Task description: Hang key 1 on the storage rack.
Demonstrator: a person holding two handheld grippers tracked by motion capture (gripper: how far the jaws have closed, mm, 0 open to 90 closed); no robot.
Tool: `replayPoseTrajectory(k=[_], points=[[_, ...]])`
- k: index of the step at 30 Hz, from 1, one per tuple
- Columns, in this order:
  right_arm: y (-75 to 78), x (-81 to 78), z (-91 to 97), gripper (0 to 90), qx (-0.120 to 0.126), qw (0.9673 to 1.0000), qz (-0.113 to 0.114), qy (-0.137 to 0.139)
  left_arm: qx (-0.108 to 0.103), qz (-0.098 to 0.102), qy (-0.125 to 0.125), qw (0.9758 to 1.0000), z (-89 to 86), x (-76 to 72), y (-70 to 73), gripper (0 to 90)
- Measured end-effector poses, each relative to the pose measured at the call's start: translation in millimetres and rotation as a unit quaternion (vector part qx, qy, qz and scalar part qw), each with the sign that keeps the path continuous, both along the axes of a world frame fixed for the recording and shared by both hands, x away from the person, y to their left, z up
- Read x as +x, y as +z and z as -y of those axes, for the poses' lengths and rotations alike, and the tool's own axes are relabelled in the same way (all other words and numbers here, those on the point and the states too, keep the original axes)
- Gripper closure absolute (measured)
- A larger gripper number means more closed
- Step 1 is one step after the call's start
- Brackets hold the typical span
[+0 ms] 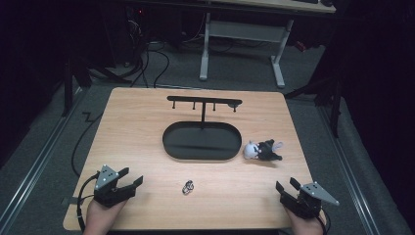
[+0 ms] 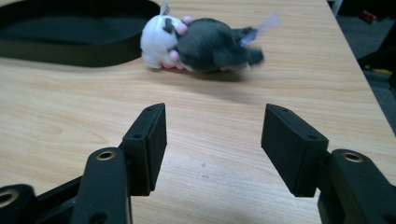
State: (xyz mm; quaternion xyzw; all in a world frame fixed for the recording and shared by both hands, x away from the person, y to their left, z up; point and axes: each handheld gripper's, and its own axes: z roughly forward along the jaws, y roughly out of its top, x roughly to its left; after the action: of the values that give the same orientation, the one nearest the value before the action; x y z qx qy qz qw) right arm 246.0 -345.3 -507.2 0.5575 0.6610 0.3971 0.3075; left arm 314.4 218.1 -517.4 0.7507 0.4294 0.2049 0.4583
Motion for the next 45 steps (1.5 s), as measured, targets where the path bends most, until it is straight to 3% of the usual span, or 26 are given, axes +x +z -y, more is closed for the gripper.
replayPoseTrajectory(k=[8,13,15,18,20,21,23,26,27,28,32,34,39,45], points=[[-0.7,5.8,-0.3,41.9,-0.009,0.9999,-0.005,0.011,-0.001,0.002,0.000,1.0000,3.2,0.6,-2.8,33.7],[-0.5,8.9,-2.2,44.5,0.002,0.9996,-0.012,0.024,0.000,-0.002,0.003,1.0000,2.3,-1.0,-3.9,33.8],[0.6,10.8,-6.3,52.5,0.004,0.9994,-0.017,0.030,0.001,-0.003,0.005,1.0000,2.9,-3.0,-4.2,34.0],[5.4,15.4,-14.1,88.8,0.014,0.9983,-0.028,0.048,0.004,-0.003,0.005,1.0000,3.7,-3.5,-4.4,34.0],[7.4,18.4,-17.4,90.0,0.014,0.9980,-0.026,0.055,0.006,-0.004,0.004,1.0000,4.6,-3.6,-4.8,34.1],[11.5,29.8,-26.2,90.0,0.013,0.9966,-0.036,0.073,0.006,-0.005,0.004,1.0000,5.2,-3.5,-5.2,34.1],[17.6,47.8,-33.6,90.0,0.018,0.9956,-0.039,0.083,0.007,-0.006,0.001,1.0000,5.8,-2.9,-5.5,34.2],[28.9,87.1,-45.6,90.0,0.003,0.9969,-0.037,0.069,0.007,-0.006,-0.005,0.9999,6.4,-1.4,-5.8,34.2],[28.9,87.1,-45.6,90.0,0.003,0.9969,-0.037,0.069,0.007,-0.006,-0.005,0.9999,6.4,-1.4,-5.8,34.2],[36.4,120.8,-54.3,90.0,-0.016,0.9968,-0.049,0.061,0.002,-0.006,-0.009,0.9999,6.2,-1.2,-5.9,34.2],[38.1,166.0,-60.6,90.0,-0.034,0.9949,-0.085,0.043,0.001,-0.005,-0.013,0.9999,5.2,-2.0,-5.9,34.3],[33.5,183.6,-62.9,90.0,-0.043,0.9921,-0.112,0.037,-0.004,-0.003,-0.015,0.9999,3.1,-2.3,-4.7,34.4],[19.6,190.8,-68.3,90.0,-0.074,0.9830,-0.161,0.046,-0.008,-0.001,-0.017,0.9998,-0.3,-2.8,-4.0,34.8],[16.9,172.2,-65.9,90.0,-0.077,0.9784,-0.179,0.068,-0.008,0.002,-0.022,0.9997,2.5,-4.2,-2.2,34.8]])
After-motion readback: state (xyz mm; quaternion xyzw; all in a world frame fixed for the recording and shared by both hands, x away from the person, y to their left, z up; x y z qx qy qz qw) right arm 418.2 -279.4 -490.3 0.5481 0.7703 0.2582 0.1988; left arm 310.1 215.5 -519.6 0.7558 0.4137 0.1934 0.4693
